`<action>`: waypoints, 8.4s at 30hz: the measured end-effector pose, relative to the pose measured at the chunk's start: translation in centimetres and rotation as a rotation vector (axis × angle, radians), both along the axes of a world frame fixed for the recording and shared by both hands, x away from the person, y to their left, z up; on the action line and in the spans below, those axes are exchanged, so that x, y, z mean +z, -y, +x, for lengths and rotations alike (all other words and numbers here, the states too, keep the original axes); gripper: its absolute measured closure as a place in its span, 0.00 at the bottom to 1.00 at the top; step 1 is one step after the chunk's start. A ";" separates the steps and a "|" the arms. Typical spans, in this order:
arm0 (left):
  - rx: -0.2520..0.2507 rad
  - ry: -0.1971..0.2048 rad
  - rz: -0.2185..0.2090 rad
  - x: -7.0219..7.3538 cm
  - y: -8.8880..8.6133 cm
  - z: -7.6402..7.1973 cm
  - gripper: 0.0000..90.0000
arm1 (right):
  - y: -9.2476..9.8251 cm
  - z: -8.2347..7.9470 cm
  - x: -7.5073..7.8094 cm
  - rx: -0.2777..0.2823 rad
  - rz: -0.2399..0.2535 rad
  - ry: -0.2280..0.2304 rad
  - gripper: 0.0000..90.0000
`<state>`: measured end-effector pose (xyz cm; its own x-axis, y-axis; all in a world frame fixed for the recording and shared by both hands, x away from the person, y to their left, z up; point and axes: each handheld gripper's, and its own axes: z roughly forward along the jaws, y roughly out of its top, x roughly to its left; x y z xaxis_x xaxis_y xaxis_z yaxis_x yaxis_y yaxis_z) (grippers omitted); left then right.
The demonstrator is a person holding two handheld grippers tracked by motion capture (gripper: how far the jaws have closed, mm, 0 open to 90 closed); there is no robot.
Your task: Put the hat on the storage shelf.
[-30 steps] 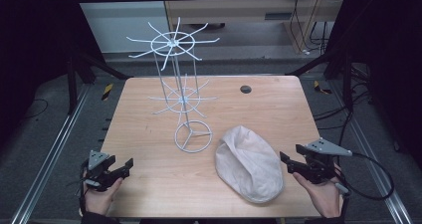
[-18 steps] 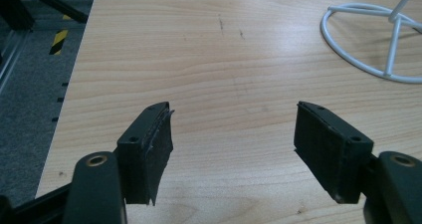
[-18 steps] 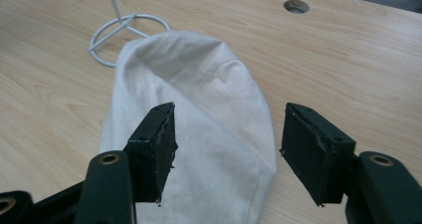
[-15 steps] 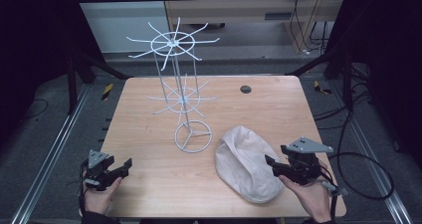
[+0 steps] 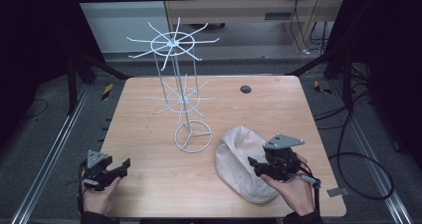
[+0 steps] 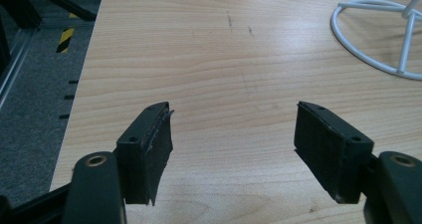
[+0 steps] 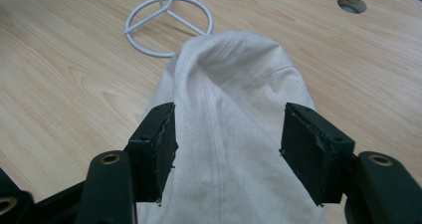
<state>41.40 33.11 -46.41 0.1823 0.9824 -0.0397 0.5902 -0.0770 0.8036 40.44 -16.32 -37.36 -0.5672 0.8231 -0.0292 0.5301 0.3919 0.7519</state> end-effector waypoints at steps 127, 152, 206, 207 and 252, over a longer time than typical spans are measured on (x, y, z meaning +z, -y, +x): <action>0.002 -0.034 -0.005 -0.2 0.0 0.4 0.35 | 4.2 -2.9 6.8 -0.036 0.380 0.504 0.97; 0.005 -0.029 -0.004 -0.2 -0.1 0.4 0.35 | -0.1 -2.6 13.0 0.054 0.507 0.708 0.97; -0.001 -0.034 -0.001 -0.2 0.1 0.4 0.35 | -7.0 1.5 11.1 0.136 0.407 0.574 0.94; -0.002 -0.035 -0.001 -0.3 0.1 0.4 0.35 | -7.0 1.5 10.9 0.135 0.405 0.568 0.94; -0.006 -0.037 0.001 -0.3 0.2 0.4 0.35 | -3.5 1.0 6.9 0.068 0.390 0.458 0.21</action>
<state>41.78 32.94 -46.72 0.1862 0.9815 -0.0451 0.6187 -0.0815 0.7814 41.42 -12.81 -30.42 -0.6200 0.7845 0.0137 0.1017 0.0630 0.9928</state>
